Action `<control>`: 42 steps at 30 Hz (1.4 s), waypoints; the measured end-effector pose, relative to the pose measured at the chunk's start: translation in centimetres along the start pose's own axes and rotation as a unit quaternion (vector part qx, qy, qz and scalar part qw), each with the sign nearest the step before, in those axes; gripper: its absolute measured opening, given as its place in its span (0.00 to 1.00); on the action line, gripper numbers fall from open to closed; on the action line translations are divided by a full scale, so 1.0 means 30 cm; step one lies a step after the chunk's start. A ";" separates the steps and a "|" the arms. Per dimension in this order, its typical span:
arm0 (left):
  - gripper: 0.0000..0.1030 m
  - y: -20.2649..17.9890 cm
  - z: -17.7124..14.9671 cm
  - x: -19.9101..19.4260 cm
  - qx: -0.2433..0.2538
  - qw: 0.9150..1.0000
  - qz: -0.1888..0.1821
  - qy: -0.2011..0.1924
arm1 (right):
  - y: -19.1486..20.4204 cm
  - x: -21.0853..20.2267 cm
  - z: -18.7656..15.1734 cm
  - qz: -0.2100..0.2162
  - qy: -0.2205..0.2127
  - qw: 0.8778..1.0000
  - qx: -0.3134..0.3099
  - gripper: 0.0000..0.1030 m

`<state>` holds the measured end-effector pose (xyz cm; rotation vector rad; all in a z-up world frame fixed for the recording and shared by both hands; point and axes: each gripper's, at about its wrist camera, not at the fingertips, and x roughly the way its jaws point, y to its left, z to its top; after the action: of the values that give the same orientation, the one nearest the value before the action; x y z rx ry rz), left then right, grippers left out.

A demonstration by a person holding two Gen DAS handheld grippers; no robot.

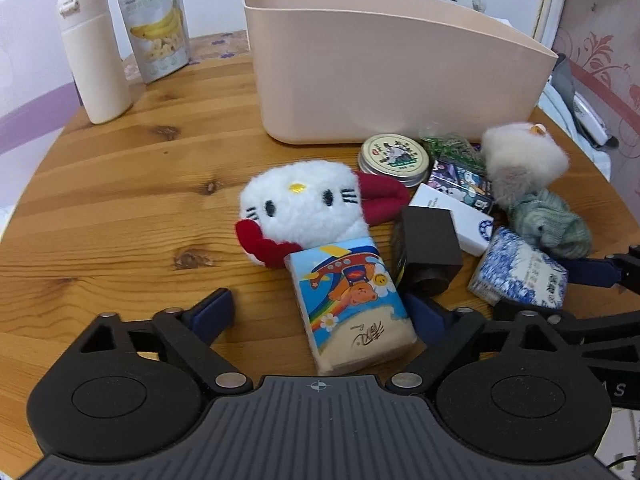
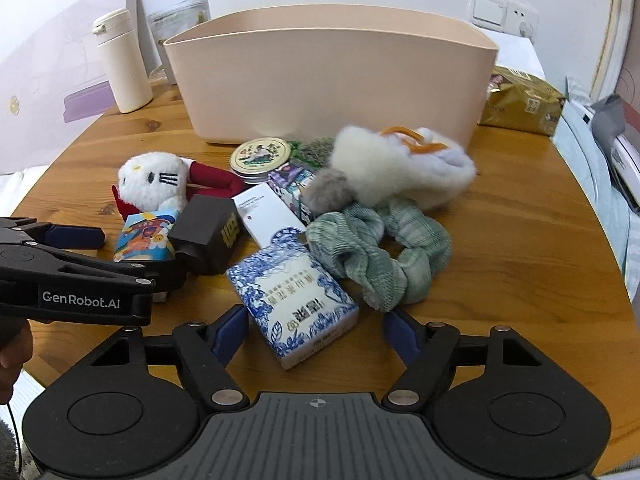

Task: Organize objects
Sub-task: 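Grasp the cartoon tissue pack with the left tool while the right tool grasps the blue-white box, then carry both packs into the beige bin and open both tools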

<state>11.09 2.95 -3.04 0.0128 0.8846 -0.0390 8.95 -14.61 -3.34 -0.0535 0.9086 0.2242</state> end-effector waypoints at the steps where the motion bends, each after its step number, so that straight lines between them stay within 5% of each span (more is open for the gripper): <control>1: 0.81 0.001 -0.002 -0.003 0.002 1.000 0.004 -0.002 | 0.006 0.002 0.002 0.000 -0.002 1.000 -0.004 0.64; 3: 0.78 0.007 -0.002 -0.007 0.004 1.000 0.003 -0.005 | 0.016 0.004 0.007 0.000 -0.006 1.000 -0.008 0.52; 13: 0.46 0.026 -0.011 -0.030 0.018 1.000 -0.012 -0.018 | 0.020 -0.016 -0.012 0.009 -0.009 1.000 -0.012 0.45; 42: 0.45 0.061 -0.031 -0.184 0.011 0.998 -0.020 -0.052 | 0.048 -0.139 -0.032 0.025 -0.052 0.998 -0.009 0.43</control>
<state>6.94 4.96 0.63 0.0131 0.7796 -0.0866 5.43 -14.06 -0.57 -0.0358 0.8058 0.2797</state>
